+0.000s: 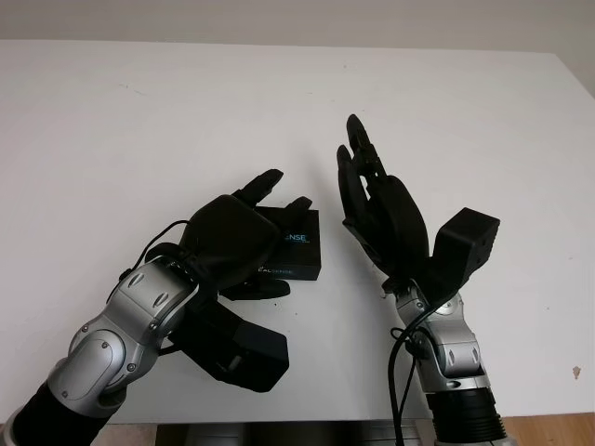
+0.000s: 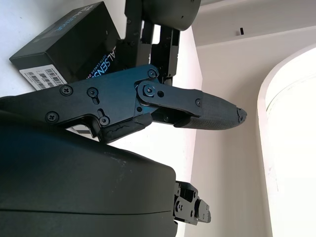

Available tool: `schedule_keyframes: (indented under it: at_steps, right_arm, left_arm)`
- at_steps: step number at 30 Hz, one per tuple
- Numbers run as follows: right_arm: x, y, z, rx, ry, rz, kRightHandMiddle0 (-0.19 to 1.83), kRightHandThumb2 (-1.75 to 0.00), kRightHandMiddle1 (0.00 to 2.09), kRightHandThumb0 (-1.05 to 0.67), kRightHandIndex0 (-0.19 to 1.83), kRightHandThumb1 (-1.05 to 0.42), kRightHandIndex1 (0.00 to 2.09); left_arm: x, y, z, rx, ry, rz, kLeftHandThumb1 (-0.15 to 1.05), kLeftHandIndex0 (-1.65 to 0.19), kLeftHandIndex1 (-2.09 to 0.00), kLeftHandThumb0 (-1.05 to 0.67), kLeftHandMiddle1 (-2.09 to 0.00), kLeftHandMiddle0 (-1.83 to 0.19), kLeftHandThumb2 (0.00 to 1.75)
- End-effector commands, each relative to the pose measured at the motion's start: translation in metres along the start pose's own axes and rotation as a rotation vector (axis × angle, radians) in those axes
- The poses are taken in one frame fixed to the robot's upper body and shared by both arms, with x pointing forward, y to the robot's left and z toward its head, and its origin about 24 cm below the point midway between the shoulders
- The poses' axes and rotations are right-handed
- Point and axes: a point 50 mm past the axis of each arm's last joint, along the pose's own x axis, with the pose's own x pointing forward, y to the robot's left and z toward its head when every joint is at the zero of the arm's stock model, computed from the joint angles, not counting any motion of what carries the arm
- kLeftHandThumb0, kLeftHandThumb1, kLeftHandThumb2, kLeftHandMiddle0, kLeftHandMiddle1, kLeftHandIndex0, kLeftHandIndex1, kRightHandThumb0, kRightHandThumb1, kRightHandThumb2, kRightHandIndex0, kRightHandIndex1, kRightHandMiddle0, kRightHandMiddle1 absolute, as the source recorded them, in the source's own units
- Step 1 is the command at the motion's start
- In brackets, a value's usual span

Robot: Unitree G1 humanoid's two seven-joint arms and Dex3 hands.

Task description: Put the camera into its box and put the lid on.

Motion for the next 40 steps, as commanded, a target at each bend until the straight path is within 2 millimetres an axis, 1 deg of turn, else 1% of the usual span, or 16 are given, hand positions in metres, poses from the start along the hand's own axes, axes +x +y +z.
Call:
schedule_keyframes:
  at_steps: [1, 6, 10, 13, 17, 20, 22, 24, 26, 29, 33, 37, 40]
  right_arm:
    - [-0.002, -0.001, 0.003, -0.004, -0.011, 0.003, -0.17, -0.56, 0.05, -0.75, -0.19, -1.05, 0.01]
    - [-0.001, -0.003, 0.005, -0.027, -0.019, 0.004, -0.18, -0.58, 0.05, -0.75, -0.19, -1.05, 0.01]
    - [0.002, -0.008, 0.008, -0.033, -0.032, -0.003, -0.19, -0.61, 0.03, -0.73, -0.19, -1.05, 0.00]
    - [0.004, -0.012, 0.011, -0.017, -0.041, -0.017, -0.19, -0.61, 0.02, -0.72, -0.19, -1.05, 0.00]
    - [0.007, -0.017, 0.016, -0.011, -0.061, -0.034, -0.19, -0.62, 0.01, -0.70, -0.19, -1.05, 0.00]
    - [0.010, -0.021, 0.020, 0.000, -0.071, -0.045, -0.19, -0.62, 0.00, -0.71, -0.19, -1.05, 0.00]
    - [0.012, -0.024, 0.024, -0.003, -0.070, -0.048, -0.19, -0.63, 0.00, -0.73, -0.19, -1.05, 0.00]
    - [0.014, -0.027, 0.026, -0.015, -0.072, -0.046, -0.19, -0.64, 0.00, -0.74, -0.19, -1.05, 0.00]
    - [0.016, -0.029, 0.029, -0.030, -0.077, -0.050, -0.19, -0.66, 0.00, -0.74, -0.19, -1.05, 0.00]
    - [0.018, -0.032, 0.032, -0.058, -0.074, -0.072, -0.19, -0.66, 0.00, -0.78, -0.19, -1.05, 0.00]
    - [0.020, -0.034, 0.033, -0.084, -0.061, -0.112, -0.19, -0.67, 0.00, -0.79, -0.19, -1.05, 0.00]
    - [0.021, -0.035, 0.034, -0.112, -0.052, -0.131, -0.19, -0.69, 0.00, -0.79, -0.19, -1.05, 0.00]
    - [0.021, -0.036, 0.034, -0.127, -0.048, -0.140, -0.19, -0.71, 0.00, -0.78, -0.19, -1.05, 0.00]
  left_arm:
    - [-0.003, 0.000, 0.000, -0.044, -0.002, 0.021, 1.05, 0.09, -0.04, -0.84, 0.00, 0.19, 0.77]
    - [-0.001, -0.004, -0.008, -0.100, 0.028, 0.025, 1.05, 0.14, -0.03, -0.86, 0.00, 0.19, 0.77]
    - [-0.003, -0.004, -0.020, -0.170, 0.061, 0.030, 1.05, 0.17, -0.02, -0.86, 0.00, 0.19, 0.79]
    - [-0.008, 0.002, -0.035, -0.310, 0.089, 0.068, 1.05, 0.19, -0.01, -0.87, 0.00, 0.19, 0.80]
    - [-0.016, 0.011, -0.056, -0.463, 0.136, 0.189, 1.05, 0.19, 0.00, -0.87, 0.00, 0.19, 0.80]
    - [-0.023, 0.016, -0.072, -0.630, 0.167, 0.287, 1.05, 0.19, 0.00, -0.87, 0.00, 0.19, 0.75]
    - [-0.026, 0.019, -0.081, -0.780, 0.173, 0.345, 1.05, 0.19, 0.00, -0.87, 0.00, 0.19, 0.70]
    - [-0.027, 0.021, -0.089, -0.929, 0.147, 0.417, 1.05, 0.19, 0.00, -0.87, 0.00, 0.19, 0.67]
    - [-0.027, 0.021, -0.095, -1.035, 0.119, 0.496, 1.05, 0.19, 0.00, -0.85, 0.00, 0.19, 0.68]
    - [-0.023, 0.016, -0.101, -1.206, 0.090, 0.585, 1.05, 0.19, 0.00, -0.83, 0.00, 0.19, 0.72]
    - [-0.020, 0.002, -0.106, -1.430, 0.099, 0.660, 1.05, 0.19, 0.00, -0.86, 0.00, 0.19, 0.71]
    - [-0.017, -0.008, -0.107, -1.544, 0.105, 0.738, 1.05, 0.19, 0.00, -0.84, 0.00, 0.19, 0.72]
    - [-0.015, -0.016, -0.106, -1.597, 0.108, 0.754, 1.05, 0.19, 0.00, -0.83, 0.00, 0.19, 0.74]
